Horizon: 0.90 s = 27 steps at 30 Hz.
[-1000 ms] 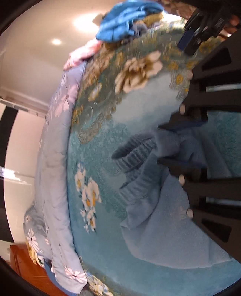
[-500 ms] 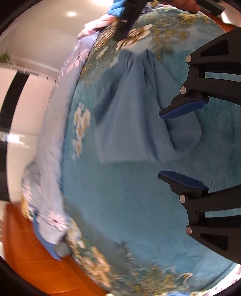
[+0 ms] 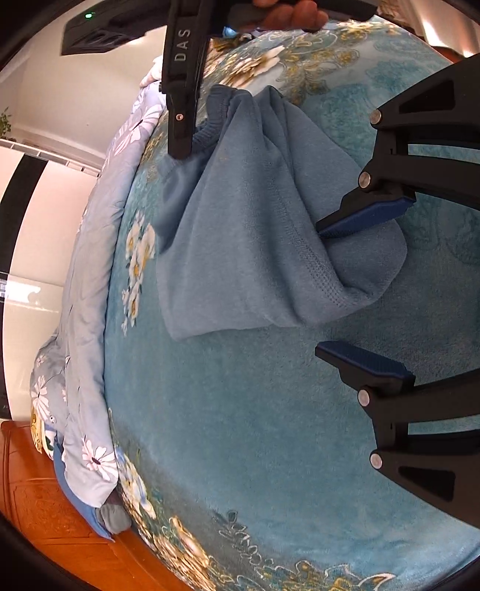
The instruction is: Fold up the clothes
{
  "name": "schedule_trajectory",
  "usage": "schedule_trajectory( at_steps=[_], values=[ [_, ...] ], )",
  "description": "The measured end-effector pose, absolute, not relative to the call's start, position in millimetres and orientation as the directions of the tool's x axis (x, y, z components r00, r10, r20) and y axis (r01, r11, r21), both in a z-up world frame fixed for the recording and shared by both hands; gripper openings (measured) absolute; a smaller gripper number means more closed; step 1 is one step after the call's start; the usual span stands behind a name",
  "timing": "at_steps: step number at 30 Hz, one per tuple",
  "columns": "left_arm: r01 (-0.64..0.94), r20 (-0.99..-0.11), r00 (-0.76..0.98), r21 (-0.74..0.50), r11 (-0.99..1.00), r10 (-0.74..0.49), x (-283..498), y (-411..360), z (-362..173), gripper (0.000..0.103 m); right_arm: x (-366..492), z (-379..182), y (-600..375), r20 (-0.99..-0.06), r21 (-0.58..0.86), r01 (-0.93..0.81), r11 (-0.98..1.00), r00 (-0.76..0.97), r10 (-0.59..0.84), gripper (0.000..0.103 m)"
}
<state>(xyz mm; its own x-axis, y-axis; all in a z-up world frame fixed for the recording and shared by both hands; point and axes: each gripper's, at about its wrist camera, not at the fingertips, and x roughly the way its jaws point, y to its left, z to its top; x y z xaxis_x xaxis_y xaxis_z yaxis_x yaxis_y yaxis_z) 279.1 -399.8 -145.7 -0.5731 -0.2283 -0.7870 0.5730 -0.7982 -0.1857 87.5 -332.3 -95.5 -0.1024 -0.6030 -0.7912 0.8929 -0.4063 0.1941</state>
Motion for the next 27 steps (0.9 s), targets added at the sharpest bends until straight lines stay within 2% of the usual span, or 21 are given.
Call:
schedule_trajectory(
  at_steps=[3,7,11,13,19,22,27],
  values=[
    [0.576,-0.782,-0.582,-0.206,-0.791,-0.221,280,-403,-148,0.063,90,-89,-334,-0.798,0.168,0.898,-0.407,-0.118,-0.591,0.01],
    [0.58,-0.778,-0.591,-0.226,-0.782,-0.214,282,-404,-149,0.064,82,-61,-319,-0.745,0.176,0.873,-0.454,-0.183,-0.641,0.006],
    [0.584,-0.773,-0.6,-0.247,-0.773,-0.207,285,-405,-150,0.064,65,-47,-297,-0.72,0.197,0.834,-0.515,-0.233,-0.654,0.006],
    [0.586,-0.77,-0.605,-0.257,-0.768,-0.203,286,-406,-150,0.064,53,-58,-292,-0.745,0.167,0.817,-0.552,-0.262,-0.614,0.006],
    [0.582,-0.771,-0.601,-0.242,-0.777,-0.21,284,-405,-152,0.064,31,-109,-293,-0.813,0.22,0.772,-0.597,-0.193,-0.549,0.007],
    [0.582,-0.774,-0.597,-0.235,-0.778,-0.212,283,-404,-152,0.064,31,-104,-282,-0.772,0.27,0.755,-0.598,-0.201,-0.603,0.012],
    [0.587,-0.773,-0.596,-0.234,-0.775,-0.218,284,-403,-151,0.064,40,-90,-254,-0.742,0.345,0.724,-0.597,-0.178,-0.646,0.047]
  ],
)
